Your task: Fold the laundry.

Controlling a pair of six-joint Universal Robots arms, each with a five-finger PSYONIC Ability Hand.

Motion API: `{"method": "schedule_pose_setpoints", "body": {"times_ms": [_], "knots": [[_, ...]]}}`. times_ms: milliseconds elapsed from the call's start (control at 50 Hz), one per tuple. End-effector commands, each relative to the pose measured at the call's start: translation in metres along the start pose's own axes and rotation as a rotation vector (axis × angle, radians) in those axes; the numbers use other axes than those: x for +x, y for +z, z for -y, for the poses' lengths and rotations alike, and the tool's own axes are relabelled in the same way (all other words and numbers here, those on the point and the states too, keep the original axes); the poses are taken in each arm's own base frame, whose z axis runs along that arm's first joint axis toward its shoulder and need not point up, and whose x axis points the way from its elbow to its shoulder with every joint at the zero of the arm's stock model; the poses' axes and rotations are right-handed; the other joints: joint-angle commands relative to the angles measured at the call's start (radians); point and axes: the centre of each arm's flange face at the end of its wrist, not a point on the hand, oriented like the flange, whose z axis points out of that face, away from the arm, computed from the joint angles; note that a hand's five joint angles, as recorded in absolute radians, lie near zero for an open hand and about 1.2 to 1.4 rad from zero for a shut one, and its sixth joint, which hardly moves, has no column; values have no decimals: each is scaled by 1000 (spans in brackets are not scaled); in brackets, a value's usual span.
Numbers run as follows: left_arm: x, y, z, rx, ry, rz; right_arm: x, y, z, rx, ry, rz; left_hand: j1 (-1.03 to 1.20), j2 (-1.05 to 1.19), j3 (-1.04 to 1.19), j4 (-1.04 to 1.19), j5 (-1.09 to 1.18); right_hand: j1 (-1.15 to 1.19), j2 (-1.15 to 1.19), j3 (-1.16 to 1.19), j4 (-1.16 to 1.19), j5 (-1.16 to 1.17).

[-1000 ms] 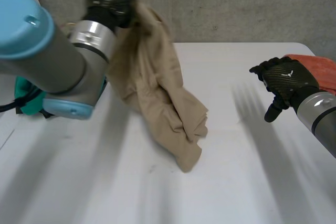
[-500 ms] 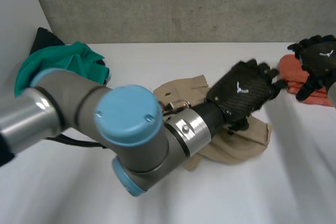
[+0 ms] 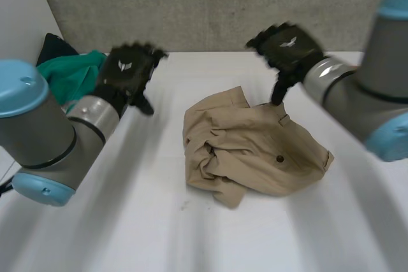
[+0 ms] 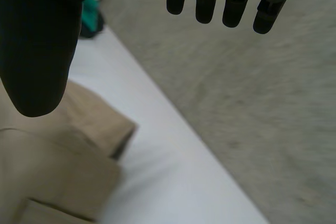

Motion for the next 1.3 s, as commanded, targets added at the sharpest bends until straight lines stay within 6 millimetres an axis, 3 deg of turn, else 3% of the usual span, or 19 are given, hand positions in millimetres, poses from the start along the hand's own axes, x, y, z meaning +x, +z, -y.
{"method": "schedule_pose_setpoints", "body": {"times_ms": [20, 100, 180, 200, 240, 340, 440, 500, 580, 680, 720, 740, 760, 920, 1100, 1180, 1200, 1300], "knots": [[3, 2, -54, -214, -80, -20, -35, 40, -48, -99, 7, 87, -12, 3, 0, 2, 16, -47, -31, -30, -34, -46], [5, 0, -58, -227, -110, -23, -43, 45, -65, -150, -16, 113, -12, 3, 0, 2, 16, 77, 94, 95, 90, 78], [6, -1, -58, -230, -114, -25, -42, 43, -67, -170, -52, 104, -12, 3, 0, 2, 16, 587, 604, 605, 600, 588], [6, 0, -58, -229, -114, -21, -40, 39, -65, -180, -65, 93, -12, 3, 0, 2, 16, 876, 893, 894, 889, 877], [6, -1, -57, -228, -114, -20, -38, 32, -61, -184, -74, 82, -15, 0, -3, -1, 13, 1173, 1190, 1191, 1186, 1174], [7, -1, -51, -212, -112, -21, -30, -7, -49, -222, -165, 76, -18, -3, -6, -3, 10, 1175, 1191, 1192, 1187, 1175], [12, 1, -45, -189, -113, -40, -43, -59, -67, -377, -311, 201, -30, -15, -18, -15, -2, 1175, 1191, 1192, 1187, 1175], [19, 6, -39, -164, -112, -58, -40, -85, -75, -459, -354, 245, -30, -15, -18, -15, -2, 1175, 1191, 1192, 1187, 1175], [30, 13, -42, -160, -108, -85, -33, -109, -77, -504, -376, 258, -30, -15, -18, -15, -2, 1175, 1191, 1192, 1187, 1175], [52, 23, -44, -142, -98, -138, -23, -121, -66, -468, -372, 216, -30, -15, -18, -15, -2, 1175, 1191, 1192, 1187, 1175], [56, 26, -42, -129, -95, -150, -21, -124, -58, -437, -367, 198, -33, -18, -21, -18, -4, 799, 816, 817, 812, 800], [58, 29, -41, -120, -95, -155, -20, -127, -52, -404, -363, 194, -36, -20, -24, -21, -7, 373, 389, 390, 385, 373], [62, 33, -41, -108, -94, -168, -20, -128, -48, -390, -359, 196, -39, -23, -27, -24, -10, 258, 274, 275, 271, 259], [108, 51, -45, -52, -92, -348, -9, -128, -23, -296, -279, 137, -39, -23, -27, -24, -10, 142, 159, 160, 155, 143], [120, 46, -59, -131, -102, -396, 33, -115, -4, -242, -242, -16, 5, 21, 17, 20, 34, 87, 103, 104, 99, 87], [121, 41, -64, -179, -106, -392, 49, -89, -8, -224, -179, -47, 131, 146, 143, 146, 160, -43, -26, -25, -30, -42], [121, 40, -65, -189, -106, -391, 54, -74, -12, -217, -148, -52, 193, 208, 205, 207, 221, -47, -31, -30, -34, -46], [135, 28, -62, -201, -100, -421, 61, -43, -15, -182, -82, -62, 577, 592, 589, 592, 605, -47, -31, -30, -34, -46]]}}
